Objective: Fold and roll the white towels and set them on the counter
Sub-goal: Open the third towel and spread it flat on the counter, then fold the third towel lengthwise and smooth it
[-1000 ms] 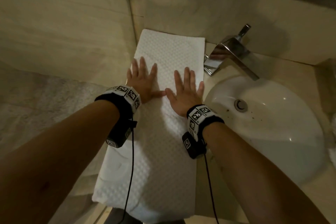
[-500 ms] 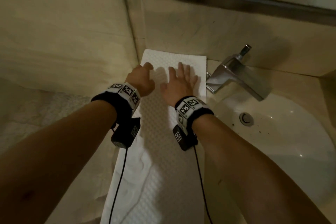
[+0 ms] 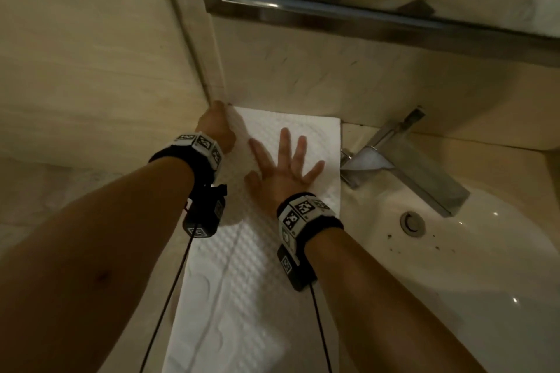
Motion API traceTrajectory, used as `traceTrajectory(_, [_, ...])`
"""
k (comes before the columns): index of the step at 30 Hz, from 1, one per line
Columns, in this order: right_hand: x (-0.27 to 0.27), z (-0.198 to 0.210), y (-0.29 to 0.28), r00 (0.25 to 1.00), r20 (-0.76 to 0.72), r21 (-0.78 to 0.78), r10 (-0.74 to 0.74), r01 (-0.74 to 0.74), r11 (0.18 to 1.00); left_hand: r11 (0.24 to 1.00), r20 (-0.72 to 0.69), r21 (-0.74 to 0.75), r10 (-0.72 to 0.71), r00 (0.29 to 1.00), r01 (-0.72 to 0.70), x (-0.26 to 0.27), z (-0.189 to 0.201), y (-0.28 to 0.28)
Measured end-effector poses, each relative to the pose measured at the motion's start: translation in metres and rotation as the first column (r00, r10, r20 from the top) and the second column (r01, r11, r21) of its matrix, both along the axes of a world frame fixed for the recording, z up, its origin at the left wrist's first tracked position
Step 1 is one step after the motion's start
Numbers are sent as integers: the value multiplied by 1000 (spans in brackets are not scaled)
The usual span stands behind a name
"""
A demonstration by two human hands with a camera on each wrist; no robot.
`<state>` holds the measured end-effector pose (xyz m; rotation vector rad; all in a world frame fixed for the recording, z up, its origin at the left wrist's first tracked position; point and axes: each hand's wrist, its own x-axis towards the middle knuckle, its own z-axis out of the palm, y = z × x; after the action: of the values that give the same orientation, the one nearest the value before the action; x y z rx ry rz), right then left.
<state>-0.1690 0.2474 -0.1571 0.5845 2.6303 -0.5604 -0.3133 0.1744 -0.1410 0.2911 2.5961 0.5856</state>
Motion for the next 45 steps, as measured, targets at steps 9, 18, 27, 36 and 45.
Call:
traceTrajectory(9, [-10, 13, -5, 996, 59, 51, -70, 67, 996, 998, -9, -56, -22, 1000, 22, -12, 1, -4])
traceTrajectory(18, [-53, 9, -9, 983, -70, -93, 171, -177, 980, 894, 3, -387, -245, 970, 227, -12, 18, 4])
traceTrajectory(27, [-59, -2, -13, 987, -50, -61, 156, -158, 986, 769, -98, -438, -555, 826, 465, 5, 60, 16])
traceTrajectory(36, [-63, 2, -6, 989, -17, -88, 147, -148, 985, 732, 29, -537, -481, 876, 419, 18, 79, 12])
traceTrajectory(45, [-58, 5, -12, 994, -16, -50, 107, -107, 993, 588, 104, -649, -559, 823, 482, 24, 122, -2])
